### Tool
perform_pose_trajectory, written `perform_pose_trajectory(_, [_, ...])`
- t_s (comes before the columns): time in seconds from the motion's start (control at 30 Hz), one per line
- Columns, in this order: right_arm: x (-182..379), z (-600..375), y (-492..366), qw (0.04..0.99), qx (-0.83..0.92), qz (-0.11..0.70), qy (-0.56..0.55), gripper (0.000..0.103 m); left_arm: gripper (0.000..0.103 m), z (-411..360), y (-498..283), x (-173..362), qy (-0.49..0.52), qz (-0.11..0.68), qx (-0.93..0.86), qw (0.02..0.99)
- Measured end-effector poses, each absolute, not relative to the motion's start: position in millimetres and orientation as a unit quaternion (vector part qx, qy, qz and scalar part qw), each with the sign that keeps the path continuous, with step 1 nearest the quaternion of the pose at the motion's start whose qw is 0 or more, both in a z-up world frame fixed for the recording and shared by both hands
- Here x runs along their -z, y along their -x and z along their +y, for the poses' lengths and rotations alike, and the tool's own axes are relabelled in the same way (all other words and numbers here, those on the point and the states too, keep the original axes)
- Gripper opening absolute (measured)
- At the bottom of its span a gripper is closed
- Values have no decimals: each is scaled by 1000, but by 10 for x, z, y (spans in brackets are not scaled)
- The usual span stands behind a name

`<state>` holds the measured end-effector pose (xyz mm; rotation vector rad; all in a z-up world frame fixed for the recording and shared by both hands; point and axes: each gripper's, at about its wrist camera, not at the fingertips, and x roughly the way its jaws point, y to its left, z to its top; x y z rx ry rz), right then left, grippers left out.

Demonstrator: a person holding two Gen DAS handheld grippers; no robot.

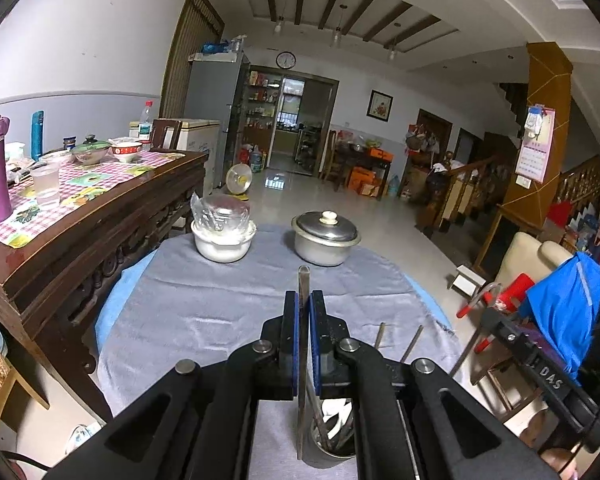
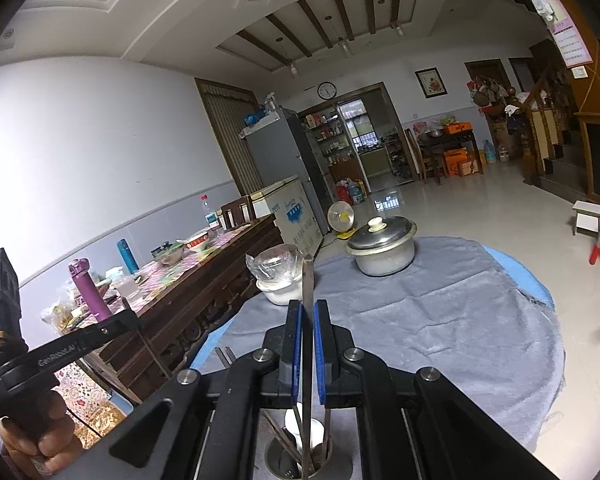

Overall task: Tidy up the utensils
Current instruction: 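Lower the left tool's chopstick into the cup while the right tool lowers its chopstick in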

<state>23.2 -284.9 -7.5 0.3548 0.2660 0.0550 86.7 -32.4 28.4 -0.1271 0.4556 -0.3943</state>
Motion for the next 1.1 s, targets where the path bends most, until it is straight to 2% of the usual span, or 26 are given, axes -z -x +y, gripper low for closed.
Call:
perform_pose_trajectory(0.43, [-30, -2884, -215, 974, -15, 94, -204, 7, 5, -310, -799, -429, 75, 207, 205, 954])
perform_pose_trajectory(1.1, [87, -2620, -349, 983, 9, 101, -151, 7, 5, -504, -861, -304, 72, 201, 212, 954])
